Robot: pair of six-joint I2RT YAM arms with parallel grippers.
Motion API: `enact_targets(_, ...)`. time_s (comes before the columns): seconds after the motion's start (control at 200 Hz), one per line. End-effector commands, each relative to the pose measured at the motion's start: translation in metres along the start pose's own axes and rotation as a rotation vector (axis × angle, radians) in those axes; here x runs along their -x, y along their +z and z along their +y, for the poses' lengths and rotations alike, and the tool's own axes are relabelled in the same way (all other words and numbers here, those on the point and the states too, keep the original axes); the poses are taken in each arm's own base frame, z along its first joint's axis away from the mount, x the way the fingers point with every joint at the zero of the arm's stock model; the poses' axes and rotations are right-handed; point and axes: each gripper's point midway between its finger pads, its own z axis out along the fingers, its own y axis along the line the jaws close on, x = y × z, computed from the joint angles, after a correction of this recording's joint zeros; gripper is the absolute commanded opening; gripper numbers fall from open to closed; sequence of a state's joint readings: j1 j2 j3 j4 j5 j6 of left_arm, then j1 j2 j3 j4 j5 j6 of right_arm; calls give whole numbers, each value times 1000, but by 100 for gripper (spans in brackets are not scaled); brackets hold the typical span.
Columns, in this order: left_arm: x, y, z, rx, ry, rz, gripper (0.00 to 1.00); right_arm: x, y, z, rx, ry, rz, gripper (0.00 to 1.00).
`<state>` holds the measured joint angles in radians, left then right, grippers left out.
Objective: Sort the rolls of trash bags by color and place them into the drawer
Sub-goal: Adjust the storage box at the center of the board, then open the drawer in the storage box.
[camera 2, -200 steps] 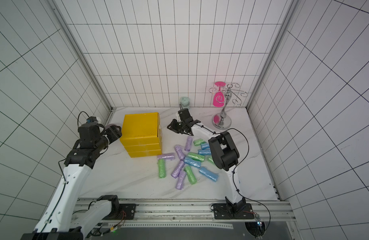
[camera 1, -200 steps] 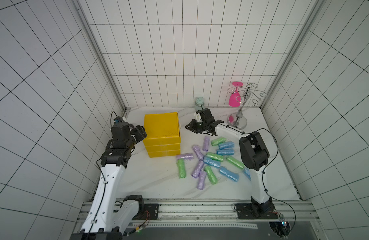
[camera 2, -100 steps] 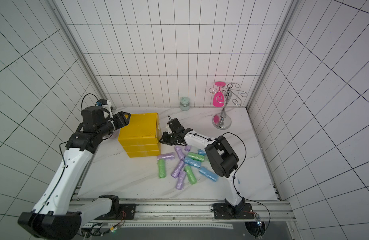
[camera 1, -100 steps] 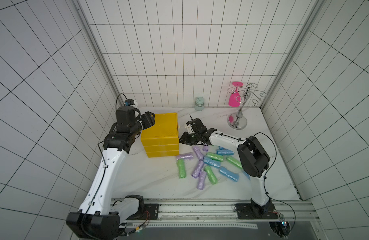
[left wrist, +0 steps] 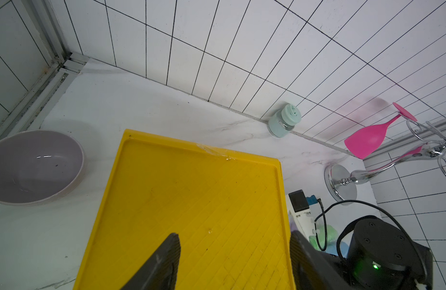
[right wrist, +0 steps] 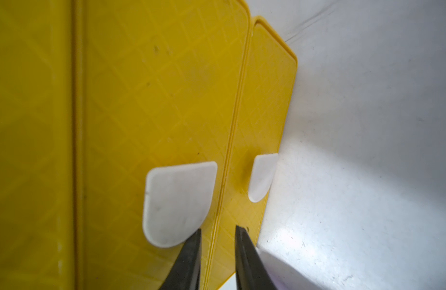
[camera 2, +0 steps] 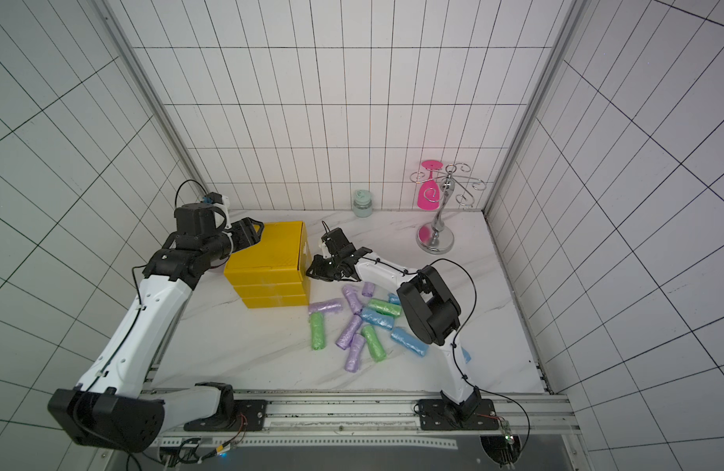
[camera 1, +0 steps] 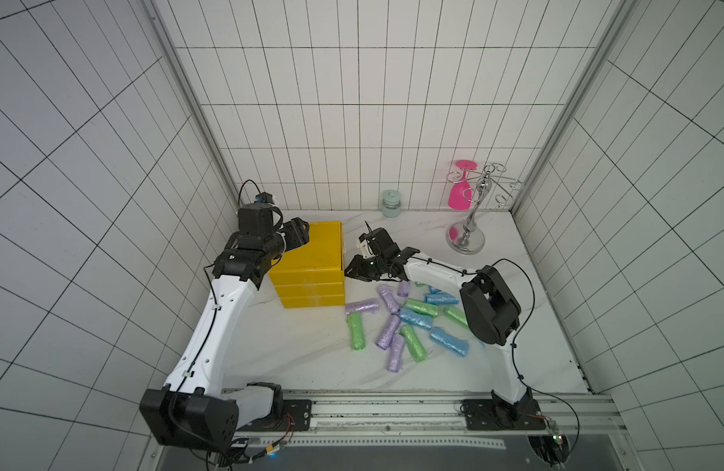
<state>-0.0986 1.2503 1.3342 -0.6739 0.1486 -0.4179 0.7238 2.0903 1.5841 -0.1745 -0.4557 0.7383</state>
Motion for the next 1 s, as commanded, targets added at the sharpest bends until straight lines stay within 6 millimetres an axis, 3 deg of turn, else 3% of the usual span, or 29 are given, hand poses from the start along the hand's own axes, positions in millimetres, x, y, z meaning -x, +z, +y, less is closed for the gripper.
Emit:
enact_targets(0.0,10,-3,-1,15,33,-29,67,5,-37,3,-11,-17,-49,29)
enact_targets(0.205,23,-19,41,200,23,-116,67,13,-90,-6,-100,-68,-126,40)
enact_targets(0.395,17,-14,67,222,-12,-84,67,33,-113,11,-108,-104,-181,46)
enact_targets(0.725,-7,8,92,269,-29,-37,66,73,-100,49,-45,-120,-194,49)
enact_targets(0.994,-14,15,104,279,-56,-26,65,80,-81,61,-16,-120,-166,49)
